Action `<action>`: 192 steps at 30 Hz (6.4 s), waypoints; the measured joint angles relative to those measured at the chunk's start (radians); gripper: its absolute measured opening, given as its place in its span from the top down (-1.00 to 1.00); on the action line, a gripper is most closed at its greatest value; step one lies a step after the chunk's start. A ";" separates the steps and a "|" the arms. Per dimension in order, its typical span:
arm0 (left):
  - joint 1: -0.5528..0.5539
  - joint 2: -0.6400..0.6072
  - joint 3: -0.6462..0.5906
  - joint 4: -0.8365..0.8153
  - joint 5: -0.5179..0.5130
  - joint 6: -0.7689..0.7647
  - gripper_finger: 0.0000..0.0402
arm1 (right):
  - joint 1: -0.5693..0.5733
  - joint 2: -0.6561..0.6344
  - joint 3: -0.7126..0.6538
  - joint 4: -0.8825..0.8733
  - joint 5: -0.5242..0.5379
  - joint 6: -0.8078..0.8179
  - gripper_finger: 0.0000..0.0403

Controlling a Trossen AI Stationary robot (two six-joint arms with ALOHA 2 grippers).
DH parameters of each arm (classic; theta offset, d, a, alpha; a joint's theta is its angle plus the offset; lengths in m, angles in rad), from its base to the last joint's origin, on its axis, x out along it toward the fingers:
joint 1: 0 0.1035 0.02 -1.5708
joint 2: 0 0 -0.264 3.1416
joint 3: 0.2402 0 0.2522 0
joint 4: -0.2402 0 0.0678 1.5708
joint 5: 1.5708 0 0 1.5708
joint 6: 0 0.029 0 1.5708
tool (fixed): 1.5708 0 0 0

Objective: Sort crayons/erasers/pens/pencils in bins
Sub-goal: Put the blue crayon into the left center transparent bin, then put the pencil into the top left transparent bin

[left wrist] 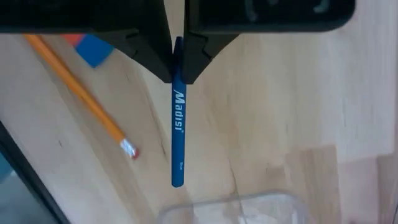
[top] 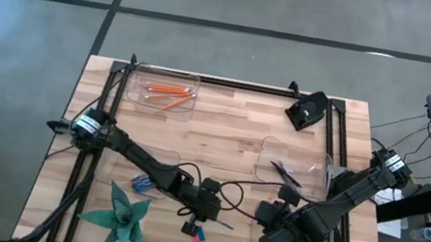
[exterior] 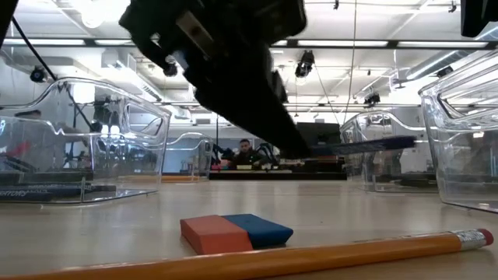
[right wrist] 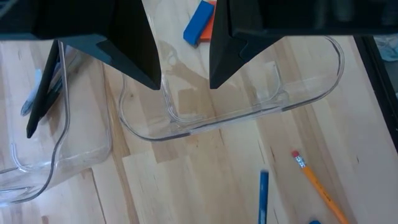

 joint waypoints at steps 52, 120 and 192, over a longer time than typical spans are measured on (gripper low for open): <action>-0.004 -0.707 -0.563 -0.824 -0.135 -0.481 0.97 | -0.099 0.074 0.048 0.511 0.165 -0.076 0.37; -0.076 -0.692 0.037 -0.877 -0.188 -0.602 0.40 | -0.112 0.481 0.058 0.609 -0.233 -0.496 0.37; 0.104 -0.833 0.032 -0.830 -0.901 -0.396 0.40 | -0.995 0.078 0.049 0.836 -0.330 -1.009 0.94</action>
